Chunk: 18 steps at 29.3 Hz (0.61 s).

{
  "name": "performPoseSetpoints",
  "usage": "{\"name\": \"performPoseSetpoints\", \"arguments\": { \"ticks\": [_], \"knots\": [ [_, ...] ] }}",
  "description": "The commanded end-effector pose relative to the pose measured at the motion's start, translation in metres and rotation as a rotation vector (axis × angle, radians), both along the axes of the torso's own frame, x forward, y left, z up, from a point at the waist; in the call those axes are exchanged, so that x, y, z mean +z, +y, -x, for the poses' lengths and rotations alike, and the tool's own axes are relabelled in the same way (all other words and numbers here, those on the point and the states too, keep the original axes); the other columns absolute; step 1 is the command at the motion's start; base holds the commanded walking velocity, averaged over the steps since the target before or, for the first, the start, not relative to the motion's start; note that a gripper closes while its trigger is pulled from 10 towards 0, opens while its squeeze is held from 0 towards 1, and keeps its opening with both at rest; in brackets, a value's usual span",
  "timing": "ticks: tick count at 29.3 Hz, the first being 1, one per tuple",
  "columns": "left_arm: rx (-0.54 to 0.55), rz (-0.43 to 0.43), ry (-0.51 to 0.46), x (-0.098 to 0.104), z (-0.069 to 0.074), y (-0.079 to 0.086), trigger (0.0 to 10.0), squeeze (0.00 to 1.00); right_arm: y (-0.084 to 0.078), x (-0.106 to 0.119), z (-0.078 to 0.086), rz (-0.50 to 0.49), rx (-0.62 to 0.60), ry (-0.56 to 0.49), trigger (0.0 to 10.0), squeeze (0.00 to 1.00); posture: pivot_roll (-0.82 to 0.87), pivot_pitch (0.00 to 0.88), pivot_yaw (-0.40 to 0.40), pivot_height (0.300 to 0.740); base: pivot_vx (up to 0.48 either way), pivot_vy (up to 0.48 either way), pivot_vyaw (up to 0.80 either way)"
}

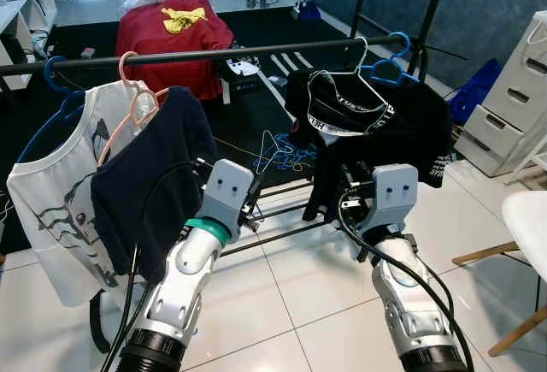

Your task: Hang hanger

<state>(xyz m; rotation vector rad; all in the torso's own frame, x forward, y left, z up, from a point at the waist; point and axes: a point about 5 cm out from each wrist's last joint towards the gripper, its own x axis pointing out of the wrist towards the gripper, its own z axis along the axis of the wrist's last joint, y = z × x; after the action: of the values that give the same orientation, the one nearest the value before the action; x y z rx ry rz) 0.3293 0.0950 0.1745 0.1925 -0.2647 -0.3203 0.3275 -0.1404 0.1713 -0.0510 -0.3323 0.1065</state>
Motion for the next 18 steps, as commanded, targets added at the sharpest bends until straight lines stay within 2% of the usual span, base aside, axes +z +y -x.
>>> {"name": "performPoseSetpoints", "arguments": {
  "ticks": [1, 4, 18],
  "knots": [
    [-0.005, -0.007, 0.017, -0.0048, -0.0007, -0.0023, 10.0, 0.0, -0.0003, -0.0023, 0.0012, 0.006, 0.001, 0.01, 10.0, 0.0, -0.16, 0.038, 0.024, 0.74, 0.0, 0.0, 0.0],
    [-0.007, -0.008, 0.017, -0.0048, -0.0008, -0.0025, 10.0, 0.0, -0.0002, -0.0021, 0.001, 0.006, 0.0, 0.01, 10.0, 0.0, -0.16, 0.038, 0.024, 0.74, 0.0, 0.0, 0.0],
    [-0.01, -0.007, 0.016, -0.0049, -0.0011, -0.0026, 10.0, 0.0, 0.0014, -0.0028, 0.0019, 0.013, 0.003, 0.009, 10.0, 0.0, -0.16, 0.039, 0.028, 0.74, 0.0, -0.354, 0.0]
  ]
}}
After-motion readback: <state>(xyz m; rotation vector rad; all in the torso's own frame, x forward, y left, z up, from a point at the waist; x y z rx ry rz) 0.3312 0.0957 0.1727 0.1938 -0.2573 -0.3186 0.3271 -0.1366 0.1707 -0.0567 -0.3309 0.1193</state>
